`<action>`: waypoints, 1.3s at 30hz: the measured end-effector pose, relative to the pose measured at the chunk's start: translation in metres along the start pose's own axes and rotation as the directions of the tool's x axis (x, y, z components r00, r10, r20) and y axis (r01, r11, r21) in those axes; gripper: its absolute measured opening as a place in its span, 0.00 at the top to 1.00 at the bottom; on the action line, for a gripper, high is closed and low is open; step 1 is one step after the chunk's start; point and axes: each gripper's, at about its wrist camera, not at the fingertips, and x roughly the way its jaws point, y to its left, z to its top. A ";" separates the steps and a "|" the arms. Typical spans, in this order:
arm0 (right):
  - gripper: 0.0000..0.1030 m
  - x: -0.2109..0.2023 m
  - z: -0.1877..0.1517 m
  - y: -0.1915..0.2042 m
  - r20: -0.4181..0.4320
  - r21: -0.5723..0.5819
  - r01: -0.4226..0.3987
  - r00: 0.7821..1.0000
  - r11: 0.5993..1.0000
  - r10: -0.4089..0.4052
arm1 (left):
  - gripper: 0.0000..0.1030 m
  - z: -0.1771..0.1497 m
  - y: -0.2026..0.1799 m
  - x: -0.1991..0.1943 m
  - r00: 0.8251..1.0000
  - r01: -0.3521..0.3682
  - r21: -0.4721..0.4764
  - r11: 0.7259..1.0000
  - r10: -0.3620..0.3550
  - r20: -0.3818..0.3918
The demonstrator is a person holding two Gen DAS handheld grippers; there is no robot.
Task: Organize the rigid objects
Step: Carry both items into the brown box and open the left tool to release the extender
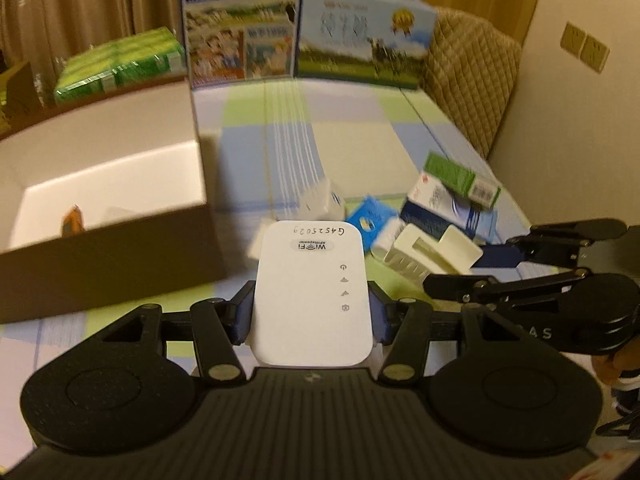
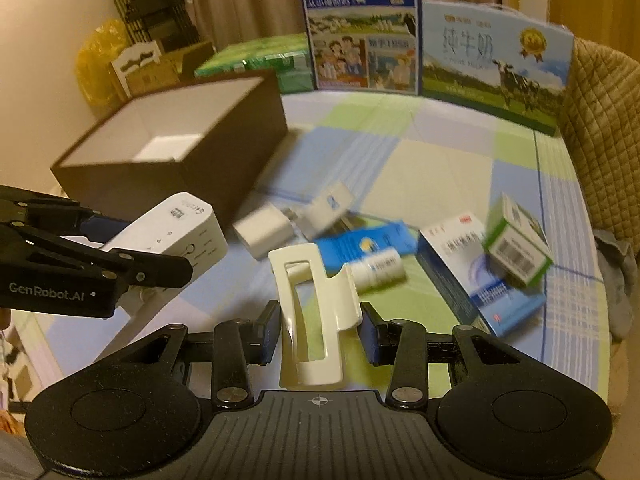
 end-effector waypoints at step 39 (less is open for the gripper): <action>0.63 0.141 0.162 0.147 0.016 0.063 -0.023 1.000 0.998 0.022 | 0.50 0.077 0.283 0.008 0.964 -0.252 -0.194 0.948 0.263 0.035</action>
